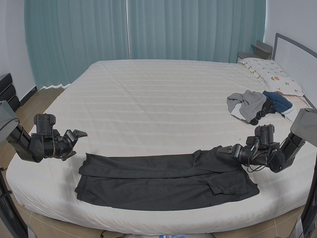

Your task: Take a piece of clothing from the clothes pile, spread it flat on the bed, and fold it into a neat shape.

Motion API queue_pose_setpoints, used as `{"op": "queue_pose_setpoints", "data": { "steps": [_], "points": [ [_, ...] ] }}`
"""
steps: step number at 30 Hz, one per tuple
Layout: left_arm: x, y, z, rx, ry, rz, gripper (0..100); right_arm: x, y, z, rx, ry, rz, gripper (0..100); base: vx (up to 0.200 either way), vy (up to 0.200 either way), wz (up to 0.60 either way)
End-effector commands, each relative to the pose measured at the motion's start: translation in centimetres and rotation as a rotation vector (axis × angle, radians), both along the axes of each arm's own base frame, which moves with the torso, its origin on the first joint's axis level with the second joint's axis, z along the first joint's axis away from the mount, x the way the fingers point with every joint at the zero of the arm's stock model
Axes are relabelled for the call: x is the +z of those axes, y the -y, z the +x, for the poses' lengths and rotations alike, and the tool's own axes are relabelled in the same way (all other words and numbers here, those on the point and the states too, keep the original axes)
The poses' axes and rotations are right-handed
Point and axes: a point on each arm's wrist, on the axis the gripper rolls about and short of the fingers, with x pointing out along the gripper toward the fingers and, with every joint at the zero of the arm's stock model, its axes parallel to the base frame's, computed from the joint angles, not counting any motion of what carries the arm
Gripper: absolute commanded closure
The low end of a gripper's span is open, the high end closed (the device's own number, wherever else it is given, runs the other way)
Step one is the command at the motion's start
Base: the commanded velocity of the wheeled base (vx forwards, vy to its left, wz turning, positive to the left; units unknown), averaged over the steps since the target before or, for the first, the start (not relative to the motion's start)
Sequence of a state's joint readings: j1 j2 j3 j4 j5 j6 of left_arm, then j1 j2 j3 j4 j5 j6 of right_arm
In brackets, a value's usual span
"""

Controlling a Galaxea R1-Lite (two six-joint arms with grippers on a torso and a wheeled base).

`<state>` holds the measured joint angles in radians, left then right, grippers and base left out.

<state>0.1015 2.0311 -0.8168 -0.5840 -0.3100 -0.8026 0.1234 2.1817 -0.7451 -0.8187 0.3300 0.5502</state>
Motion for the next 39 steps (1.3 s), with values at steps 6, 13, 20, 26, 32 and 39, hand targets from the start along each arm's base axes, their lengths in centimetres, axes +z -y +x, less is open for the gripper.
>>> {"op": "queue_pose_setpoints", "data": {
  "steps": [6, 13, 20, 26, 32, 39],
  "points": [
    [0.0, 0.0, 0.0, 0.0, 0.0, 0.0, 0, -0.5, 0.5, 0.2, -0.015, -0.005, -0.006, 100, 0.0, 0.0, 0.0],
    [-0.1, 0.0, 0.0, -0.001, -0.003, 0.001, 0, 0.3, 0.9, -0.3, -0.024, 0.003, -0.005, 100, 0.0, 0.0, 0.0],
    [-0.2, 0.0, -0.2, -0.002, -0.007, 0.004, 0, 0.9, 1.2, -2.1, -0.026, -0.008, -0.003, 100, 0.0, 0.0, 0.0],
    [-0.2, 0.1, -0.3, -0.004, -0.01, 0.005, 0, 1.0, 1.7, -3.1, -0.028, -0.017, -0.019, 100, 0.0, 0.0, 0.0],
    [-0.2, 0.1, -0.3, -0.006, -0.011, 0.006, 0, 0.6, 2.1, -3.4, -0.022, -0.023, -0.04, 100, 0.0, 0.0, 0.0],
    [0.7, 0.3, -2.1, -0.008, -0.005, 0.009, 0, 0.8, 1.9, -3.5, -0.029, -0.02, -0.044, 0, 0.0, 0.0, 0.0]
  ]
}}
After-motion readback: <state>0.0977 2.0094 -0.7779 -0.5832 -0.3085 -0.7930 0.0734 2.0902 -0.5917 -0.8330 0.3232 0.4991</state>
